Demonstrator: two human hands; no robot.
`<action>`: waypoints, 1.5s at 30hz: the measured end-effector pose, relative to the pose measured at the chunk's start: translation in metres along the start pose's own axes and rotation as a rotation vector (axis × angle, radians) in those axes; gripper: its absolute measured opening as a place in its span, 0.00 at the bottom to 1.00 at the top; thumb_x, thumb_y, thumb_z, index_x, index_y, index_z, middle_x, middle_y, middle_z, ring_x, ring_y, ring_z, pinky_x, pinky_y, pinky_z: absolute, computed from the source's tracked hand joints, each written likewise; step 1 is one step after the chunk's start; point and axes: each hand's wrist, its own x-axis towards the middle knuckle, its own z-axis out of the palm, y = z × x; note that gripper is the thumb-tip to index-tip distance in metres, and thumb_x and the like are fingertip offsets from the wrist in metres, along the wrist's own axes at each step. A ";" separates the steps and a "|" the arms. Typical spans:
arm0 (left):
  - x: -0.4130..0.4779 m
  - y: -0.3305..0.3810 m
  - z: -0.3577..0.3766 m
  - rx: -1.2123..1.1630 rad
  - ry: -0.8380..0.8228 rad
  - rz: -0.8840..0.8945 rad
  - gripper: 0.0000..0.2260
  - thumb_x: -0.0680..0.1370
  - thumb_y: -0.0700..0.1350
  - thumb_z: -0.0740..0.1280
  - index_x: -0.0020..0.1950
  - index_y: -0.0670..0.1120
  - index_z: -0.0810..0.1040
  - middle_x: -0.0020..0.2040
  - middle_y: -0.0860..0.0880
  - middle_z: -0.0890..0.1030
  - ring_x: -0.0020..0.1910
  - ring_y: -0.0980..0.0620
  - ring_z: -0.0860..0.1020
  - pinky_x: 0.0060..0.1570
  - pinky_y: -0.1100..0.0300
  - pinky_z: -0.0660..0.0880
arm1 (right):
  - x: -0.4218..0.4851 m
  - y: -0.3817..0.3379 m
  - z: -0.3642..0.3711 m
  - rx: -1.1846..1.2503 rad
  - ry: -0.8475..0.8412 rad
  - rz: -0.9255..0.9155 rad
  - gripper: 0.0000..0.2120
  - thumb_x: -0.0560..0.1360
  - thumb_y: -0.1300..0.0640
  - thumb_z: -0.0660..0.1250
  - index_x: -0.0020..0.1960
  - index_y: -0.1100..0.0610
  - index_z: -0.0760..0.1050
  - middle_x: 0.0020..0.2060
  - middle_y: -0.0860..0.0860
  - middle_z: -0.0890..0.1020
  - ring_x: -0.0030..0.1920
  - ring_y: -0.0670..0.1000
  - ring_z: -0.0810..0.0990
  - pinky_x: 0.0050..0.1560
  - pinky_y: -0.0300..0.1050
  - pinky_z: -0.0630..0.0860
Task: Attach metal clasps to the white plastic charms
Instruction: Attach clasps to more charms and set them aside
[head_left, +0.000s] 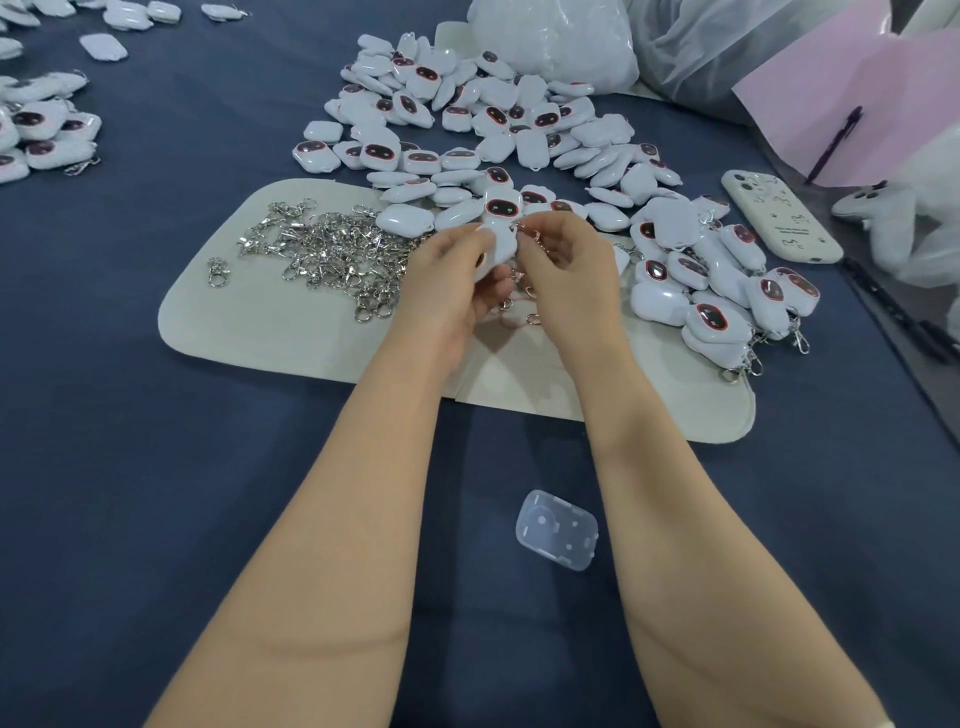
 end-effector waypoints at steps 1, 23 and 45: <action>0.000 0.001 -0.001 -0.079 -0.010 -0.062 0.05 0.79 0.37 0.62 0.43 0.42 0.74 0.27 0.50 0.76 0.23 0.58 0.74 0.24 0.68 0.73 | 0.000 0.000 0.000 0.061 0.007 0.015 0.04 0.77 0.64 0.64 0.48 0.56 0.75 0.39 0.47 0.79 0.39 0.43 0.77 0.43 0.37 0.76; -0.001 0.000 -0.005 0.399 0.057 0.347 0.09 0.77 0.39 0.65 0.45 0.53 0.71 0.43 0.48 0.77 0.29 0.54 0.76 0.33 0.62 0.75 | -0.001 -0.001 -0.003 -0.371 0.048 -0.301 0.05 0.76 0.66 0.63 0.46 0.63 0.78 0.38 0.50 0.79 0.39 0.48 0.75 0.42 0.35 0.70; 0.001 0.002 -0.004 -0.218 -0.030 -0.225 0.08 0.78 0.40 0.64 0.39 0.44 0.73 0.26 0.50 0.76 0.22 0.59 0.75 0.28 0.65 0.76 | 0.000 0.001 0.008 -0.009 0.115 -0.090 0.05 0.78 0.63 0.64 0.46 0.55 0.76 0.37 0.46 0.79 0.40 0.47 0.78 0.49 0.46 0.78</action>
